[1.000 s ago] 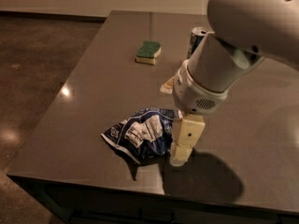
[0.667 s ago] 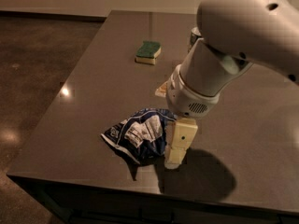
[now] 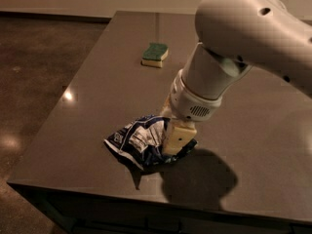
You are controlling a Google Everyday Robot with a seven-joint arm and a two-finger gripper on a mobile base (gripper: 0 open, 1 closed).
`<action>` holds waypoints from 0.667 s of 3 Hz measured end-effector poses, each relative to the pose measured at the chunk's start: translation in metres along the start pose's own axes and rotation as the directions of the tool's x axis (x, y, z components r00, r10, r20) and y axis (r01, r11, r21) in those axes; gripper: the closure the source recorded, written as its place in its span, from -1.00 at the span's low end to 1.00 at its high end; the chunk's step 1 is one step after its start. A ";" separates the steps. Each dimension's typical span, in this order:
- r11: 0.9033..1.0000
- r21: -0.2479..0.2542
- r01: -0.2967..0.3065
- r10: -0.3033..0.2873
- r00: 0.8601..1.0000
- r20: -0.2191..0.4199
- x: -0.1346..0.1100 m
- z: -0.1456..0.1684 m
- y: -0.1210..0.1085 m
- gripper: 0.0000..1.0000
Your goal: Move blue chip bag near sponge
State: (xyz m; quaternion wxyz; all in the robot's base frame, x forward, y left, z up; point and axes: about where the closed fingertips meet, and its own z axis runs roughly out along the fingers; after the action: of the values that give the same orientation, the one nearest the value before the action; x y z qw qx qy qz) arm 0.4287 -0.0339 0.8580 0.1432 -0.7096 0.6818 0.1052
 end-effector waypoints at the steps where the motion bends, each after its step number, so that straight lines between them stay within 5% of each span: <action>1: 1.000 0.008 -0.001 0.001 1.000 -0.001 -0.008 -0.008 -0.007 0.43; 2: 1.000 0.027 -0.013 0.013 1.000 0.004 -0.025 -0.019 -0.035 0.99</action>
Offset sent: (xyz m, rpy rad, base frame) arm 0.0516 0.0289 0.0435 0.0135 -0.0271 -0.0300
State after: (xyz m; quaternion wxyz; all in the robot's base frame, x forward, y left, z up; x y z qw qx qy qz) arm 0.4614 -0.0159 0.8862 0.1535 -0.7029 0.6875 0.0981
